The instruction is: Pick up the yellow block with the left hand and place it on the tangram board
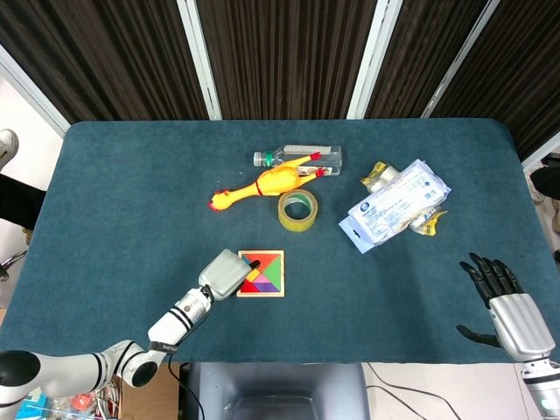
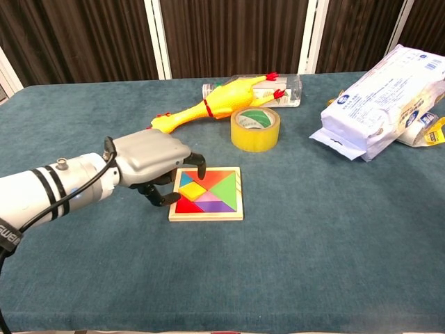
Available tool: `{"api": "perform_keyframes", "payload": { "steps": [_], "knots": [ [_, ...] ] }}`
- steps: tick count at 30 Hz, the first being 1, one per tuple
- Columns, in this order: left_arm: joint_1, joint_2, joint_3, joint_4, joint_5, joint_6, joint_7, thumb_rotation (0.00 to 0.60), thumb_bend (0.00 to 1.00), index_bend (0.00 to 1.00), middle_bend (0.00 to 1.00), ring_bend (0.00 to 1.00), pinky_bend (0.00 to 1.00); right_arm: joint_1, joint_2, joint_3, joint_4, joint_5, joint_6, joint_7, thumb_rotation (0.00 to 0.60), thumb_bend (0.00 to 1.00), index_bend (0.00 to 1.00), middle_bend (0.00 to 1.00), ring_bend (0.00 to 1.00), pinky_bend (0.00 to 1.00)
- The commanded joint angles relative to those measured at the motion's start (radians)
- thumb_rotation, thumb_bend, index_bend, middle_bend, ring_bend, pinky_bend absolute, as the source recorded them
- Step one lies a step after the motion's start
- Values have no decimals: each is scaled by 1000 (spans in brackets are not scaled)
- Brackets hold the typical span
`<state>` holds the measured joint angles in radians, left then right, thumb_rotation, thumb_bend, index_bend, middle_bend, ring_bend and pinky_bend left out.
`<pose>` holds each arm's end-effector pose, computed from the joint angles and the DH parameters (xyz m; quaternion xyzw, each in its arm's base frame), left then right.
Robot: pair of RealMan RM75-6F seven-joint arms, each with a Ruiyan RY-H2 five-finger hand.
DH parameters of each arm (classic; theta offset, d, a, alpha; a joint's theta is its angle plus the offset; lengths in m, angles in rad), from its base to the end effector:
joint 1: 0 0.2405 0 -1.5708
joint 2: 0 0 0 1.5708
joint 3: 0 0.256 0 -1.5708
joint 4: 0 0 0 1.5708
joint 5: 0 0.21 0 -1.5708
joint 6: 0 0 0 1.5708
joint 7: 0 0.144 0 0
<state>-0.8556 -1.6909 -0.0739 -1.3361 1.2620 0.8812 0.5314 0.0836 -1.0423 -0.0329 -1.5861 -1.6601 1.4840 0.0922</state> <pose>-0.1164 0.3271 -0.0774 -0.8567 -0.2023 -0.3072 0.3616 -0.3090 -0.1619 0.1655 0.6560 -0.3785 0.3823 0.5293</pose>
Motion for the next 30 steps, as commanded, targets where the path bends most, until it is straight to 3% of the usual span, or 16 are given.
{"api": "perform_keyframes", "payload": {
  "steps": [1,30],
  "knots": [
    [1,-3,0,4,-2,0,1,600,375,341,1000,1000,1000,0,-1,-1,-2,-2,0,-3,600,156,0,0,0,0],
    [-8,-90,-19,119,10,0,-25,600,359,329,1000,1000,1000,-3,9,1,2,0,7,31,600,156,0,0,0,0]
  ]
}}
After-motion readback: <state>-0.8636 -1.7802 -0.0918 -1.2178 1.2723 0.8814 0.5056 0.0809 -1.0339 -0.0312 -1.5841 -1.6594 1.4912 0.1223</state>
